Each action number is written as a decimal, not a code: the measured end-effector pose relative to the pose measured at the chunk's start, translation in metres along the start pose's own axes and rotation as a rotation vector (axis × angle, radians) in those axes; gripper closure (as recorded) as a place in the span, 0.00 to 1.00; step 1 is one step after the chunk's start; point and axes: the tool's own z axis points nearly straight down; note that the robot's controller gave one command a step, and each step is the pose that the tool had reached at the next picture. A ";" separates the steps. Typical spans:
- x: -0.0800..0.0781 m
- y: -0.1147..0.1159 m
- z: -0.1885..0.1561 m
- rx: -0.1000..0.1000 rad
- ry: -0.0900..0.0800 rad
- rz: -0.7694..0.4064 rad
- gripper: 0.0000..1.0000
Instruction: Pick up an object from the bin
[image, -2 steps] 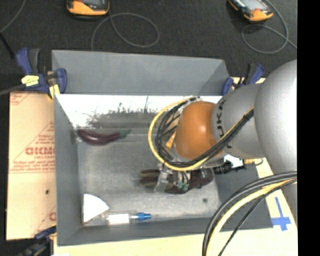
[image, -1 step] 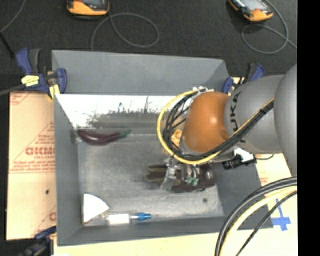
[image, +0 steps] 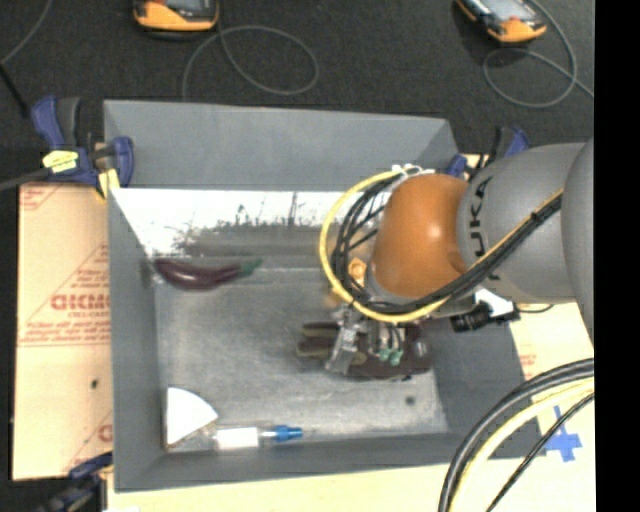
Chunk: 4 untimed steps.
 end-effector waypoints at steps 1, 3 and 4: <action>0.016 -0.008 -0.024 0.001 0.003 -0.015 0.00; -0.021 -0.001 -0.009 -0.001 -0.002 0.049 0.00; -0.028 -0.002 0.011 0.001 -0.001 -0.007 0.00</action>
Offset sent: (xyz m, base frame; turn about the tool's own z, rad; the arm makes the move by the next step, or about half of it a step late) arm 0.0000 0.0000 0.0000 0.0000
